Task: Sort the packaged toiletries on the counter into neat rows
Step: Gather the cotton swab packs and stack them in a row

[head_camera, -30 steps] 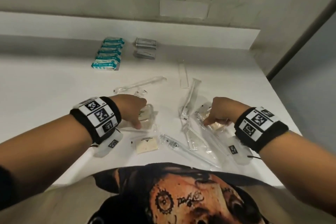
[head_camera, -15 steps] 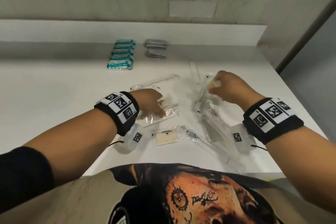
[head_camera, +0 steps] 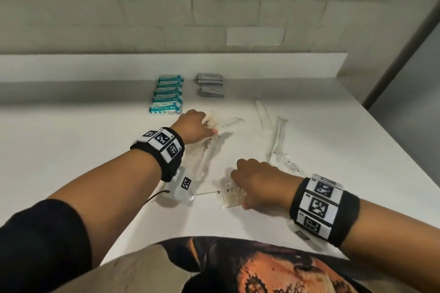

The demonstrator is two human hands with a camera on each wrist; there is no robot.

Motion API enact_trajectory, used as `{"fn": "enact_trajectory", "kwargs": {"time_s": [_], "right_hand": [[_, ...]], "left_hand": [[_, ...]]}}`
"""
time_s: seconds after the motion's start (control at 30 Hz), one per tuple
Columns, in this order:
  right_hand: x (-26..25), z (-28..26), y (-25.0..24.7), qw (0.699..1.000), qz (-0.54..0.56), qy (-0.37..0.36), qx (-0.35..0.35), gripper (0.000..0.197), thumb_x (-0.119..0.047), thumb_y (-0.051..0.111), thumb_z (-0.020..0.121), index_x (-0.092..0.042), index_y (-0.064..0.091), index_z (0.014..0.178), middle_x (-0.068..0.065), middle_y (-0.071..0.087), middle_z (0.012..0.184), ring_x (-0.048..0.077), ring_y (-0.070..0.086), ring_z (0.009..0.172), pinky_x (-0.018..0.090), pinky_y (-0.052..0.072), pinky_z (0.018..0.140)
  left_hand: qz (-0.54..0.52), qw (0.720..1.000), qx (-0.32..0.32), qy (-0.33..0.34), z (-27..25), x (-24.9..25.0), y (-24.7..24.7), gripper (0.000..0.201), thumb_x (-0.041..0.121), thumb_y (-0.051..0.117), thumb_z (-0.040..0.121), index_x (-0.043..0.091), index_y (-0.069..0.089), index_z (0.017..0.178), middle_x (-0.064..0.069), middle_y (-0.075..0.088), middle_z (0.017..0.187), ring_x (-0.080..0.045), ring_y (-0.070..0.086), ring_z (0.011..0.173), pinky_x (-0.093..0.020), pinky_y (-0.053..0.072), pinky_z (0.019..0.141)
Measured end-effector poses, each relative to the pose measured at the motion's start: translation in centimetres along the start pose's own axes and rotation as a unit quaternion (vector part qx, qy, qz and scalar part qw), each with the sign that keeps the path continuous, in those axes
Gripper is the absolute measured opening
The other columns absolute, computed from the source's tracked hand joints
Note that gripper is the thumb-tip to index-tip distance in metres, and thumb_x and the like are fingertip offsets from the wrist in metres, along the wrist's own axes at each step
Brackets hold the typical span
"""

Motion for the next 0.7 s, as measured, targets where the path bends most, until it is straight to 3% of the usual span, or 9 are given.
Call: {"fn": "enact_trajectory", "kwargs": {"time_s": [0.07,0.2,0.37,0.43,0.5,0.53,0.6,0.67,0.7], "right_hand": [[1.1,0.4,-0.2,0.999,0.019,0.027,-0.018,0.046,-0.032,0.073,0.077,-0.020,0.049,0.113,0.000,0.050,0.112,0.021,0.050,0.099,0.029,0.035,0.072],[4.3,1.0,-0.2,0.989,0.082,0.093,-0.077,0.050,-0.032,0.076,0.071,-0.027,0.043,0.108,-0.010,0.049,0.097,0.013,0.049,0.081,0.025,0.035,0.059],[8.4,2.0,-2.7,0.984,0.025,0.129,-0.122,0.038,-0.033,0.074,0.072,-0.023,0.056,0.104,-0.008,0.045,0.096,0.013,0.050,0.079,0.024,0.039,0.061],[10.6,2.3,-5.3,0.973,0.112,0.172,-0.106,0.029,-0.028,0.077,0.073,-0.023,0.056,0.093,-0.007,0.055,0.093,0.011,0.055,0.070,0.022,0.043,0.057],[12.0,2.5,-8.1,0.947,0.249,0.202,-0.025,0.025,-0.024,0.075,0.079,-0.022,0.056,0.095,-0.002,0.063,0.089,0.009,0.057,0.059,0.018,0.044,0.047],[12.3,2.8,-9.2,0.928,0.309,0.205,0.035,0.026,-0.024,0.073,0.082,-0.021,0.055,0.101,-0.002,0.063,0.087,0.008,0.056,0.056,0.015,0.043,0.044],[11.7,3.7,-10.6,0.875,0.426,0.188,0.134,0.029,-0.018,0.067,0.088,-0.018,0.050,0.112,-0.004,0.059,0.083,0.007,0.053,0.057,0.011,0.041,0.043],[9.9,4.8,-11.1,0.794,0.565,0.146,0.172,0.033,-0.006,0.061,0.091,-0.011,0.048,0.120,-0.001,0.057,0.080,0.008,0.052,0.060,0.011,0.043,0.047],[9.0,5.3,-11.1,0.759,0.613,0.126,0.181,0.032,-0.002,0.060,0.090,-0.008,0.049,0.120,0.001,0.058,0.081,0.008,0.055,0.061,0.013,0.046,0.049]], "left_hand": [[0.021,1.000,-0.022,0.003,0.7,-0.4,-0.1,0.072,0.046,0.060,0.088,0.007,0.035,0.143,-0.013,0.037,0.148,-0.030,0.038,0.134,-0.035,0.035,0.106],[0.011,0.997,-0.069,0.024,1.8,-0.3,1.4,0.068,0.047,0.060,0.088,0.010,0.040,0.141,-0.011,0.045,0.146,-0.028,0.046,0.129,-0.035,0.039,0.105],[-0.065,0.992,-0.091,0.060,1.8,2.5,3.2,0.063,0.045,0.057,0.091,0.010,0.039,0.140,-0.010,0.046,0.144,-0.026,0.047,0.127,-0.031,0.038,0.099],[-0.099,0.991,-0.073,0.058,1.7,3.5,3.2,0.056,0.043,0.056,0.092,0.010,0.041,0.135,-0.010,0.050,0.138,-0.024,0.051,0.116,-0.030,0.039,0.090],[-0.208,0.977,-0.012,0.047,1.6,3.9,2.2,0.042,0.033,0.056,0.093,0.010,0.042,0.125,-0.005,0.057,0.124,-0.019,0.053,0.103,-0.030,0.041,0.084],[-0.307,0.951,0.003,0.038,1.5,4.0,1.8,0.036,0.027,0.054,0.094,0.010,0.041,0.123,-0.001,0.058,0.117,-0.018,0.055,0.102,-0.032,0.044,0.086],[-0.530,0.847,-0.013,0.033,1.2,4.3,0.8,0.033,0.020,0.050,0.098,0.009,0.039,0.127,-0.005,0.063,0.107,-0.021,0.062,0.101,-0.040,0.050,0.088],[-0.674,0.737,-0.045,0.039,1.0,4.5,0.1,0.038,0.026,0.046,0.100,0.009,0.042,0.134,-0.013,0.063,0.107,-0.027,0.064,0.101,-0.048,0.052,0.088],[-0.712,0.698,-0.067,0.040,0.7,4.6,-0.2,0.044,0.035,0.043,0.100,0.009,0.046,0.135,-0.016,0.063,0.113,-0.031,0.064,0.103,-0.051,0.052,0.089]]}}
Point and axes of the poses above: each hand's wrist, its own z-axis towards the middle knuckle, its own y-axis out of the palm, x = y × z, the point moved 3 cm from there along z, towards the middle knuckle
